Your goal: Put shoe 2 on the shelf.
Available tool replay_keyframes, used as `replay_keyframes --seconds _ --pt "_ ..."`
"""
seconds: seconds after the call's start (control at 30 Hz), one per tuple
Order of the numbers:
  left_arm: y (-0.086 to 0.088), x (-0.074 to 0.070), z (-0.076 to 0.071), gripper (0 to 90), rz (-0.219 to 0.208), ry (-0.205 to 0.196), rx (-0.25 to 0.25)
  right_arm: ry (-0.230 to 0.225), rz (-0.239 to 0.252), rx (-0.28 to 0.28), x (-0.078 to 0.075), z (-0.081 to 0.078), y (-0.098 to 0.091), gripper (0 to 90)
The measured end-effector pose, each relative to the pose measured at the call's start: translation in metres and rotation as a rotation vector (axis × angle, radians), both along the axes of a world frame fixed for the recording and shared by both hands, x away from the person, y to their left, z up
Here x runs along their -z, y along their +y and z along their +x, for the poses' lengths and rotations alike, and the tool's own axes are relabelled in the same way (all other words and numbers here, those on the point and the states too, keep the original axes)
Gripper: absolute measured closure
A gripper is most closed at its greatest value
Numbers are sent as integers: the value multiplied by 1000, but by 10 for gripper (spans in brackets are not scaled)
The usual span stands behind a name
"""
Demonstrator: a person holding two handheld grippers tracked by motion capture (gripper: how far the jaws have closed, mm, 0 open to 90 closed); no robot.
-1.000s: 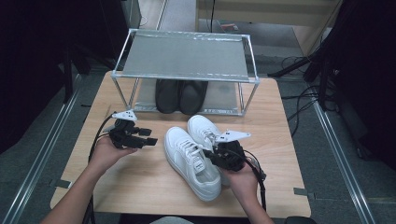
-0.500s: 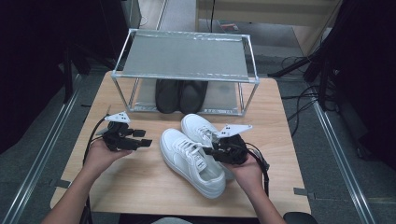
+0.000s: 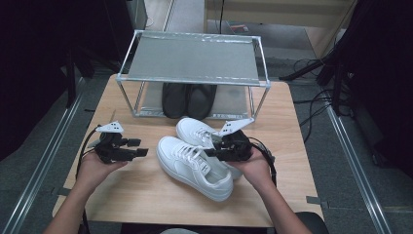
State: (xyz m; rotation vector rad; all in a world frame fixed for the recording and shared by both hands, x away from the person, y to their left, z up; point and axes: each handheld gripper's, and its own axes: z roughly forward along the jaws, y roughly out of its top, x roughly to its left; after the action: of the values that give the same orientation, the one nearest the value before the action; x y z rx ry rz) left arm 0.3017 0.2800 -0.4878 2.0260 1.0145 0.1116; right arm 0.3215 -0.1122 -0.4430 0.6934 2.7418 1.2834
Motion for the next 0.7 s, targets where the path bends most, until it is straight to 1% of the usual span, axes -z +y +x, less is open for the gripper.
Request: replay_keyframes --seconds 0.03,0.1,0.2,0.23,0.27,0.3,0.4,0.43,0.47,0.5,0.53,0.57,0.63,0.7 --pt "0 0 0 405 0 0 0 0 0 0 0 0 0 757" --pt "5 1 -2 405 -3 -2 -16 -4 5 -44 -4 5 3 758" --pt "9 2 -4 405 -4 0 -29 -4 10 -81 -9 10 5 758" --pt "9 2 -4 404 -4 0 -29 -4 10 -81 -9 10 5 758" --pt "10 2 -4 405 -4 1 -32 1 19 -112 -12 16 6 758" --pt "12 2 -5 405 -1 1 -36 3 24 -127 -14 19 6 757" --pt "14 2 -5 404 -5 -2 -49 11 37 -153 -16 27 7 758" --pt "14 2 -5 404 -5 -2 -49 11 37 -153 -16 27 7 758" --pt "16 2 -5 404 -7 2 -52 13 44 -178 -19 34 9 757" --pt "16 2 -5 404 -7 2 -52 13 44 -178 -19 34 9 757" --pt "17 3 -4 404 -4 -2 -60 11 38 -197 -22 39 10 757" --pt "17 3 -4 404 -4 -2 -60 11 38 -197 -22 39 10 757" --pt "17 3 -4 403 -6 2 -56 3 24 -218 -28 46 13 758" --pt "17 4 -4 404 -1 4 -53 3 25 -235 -30 51 14 759"
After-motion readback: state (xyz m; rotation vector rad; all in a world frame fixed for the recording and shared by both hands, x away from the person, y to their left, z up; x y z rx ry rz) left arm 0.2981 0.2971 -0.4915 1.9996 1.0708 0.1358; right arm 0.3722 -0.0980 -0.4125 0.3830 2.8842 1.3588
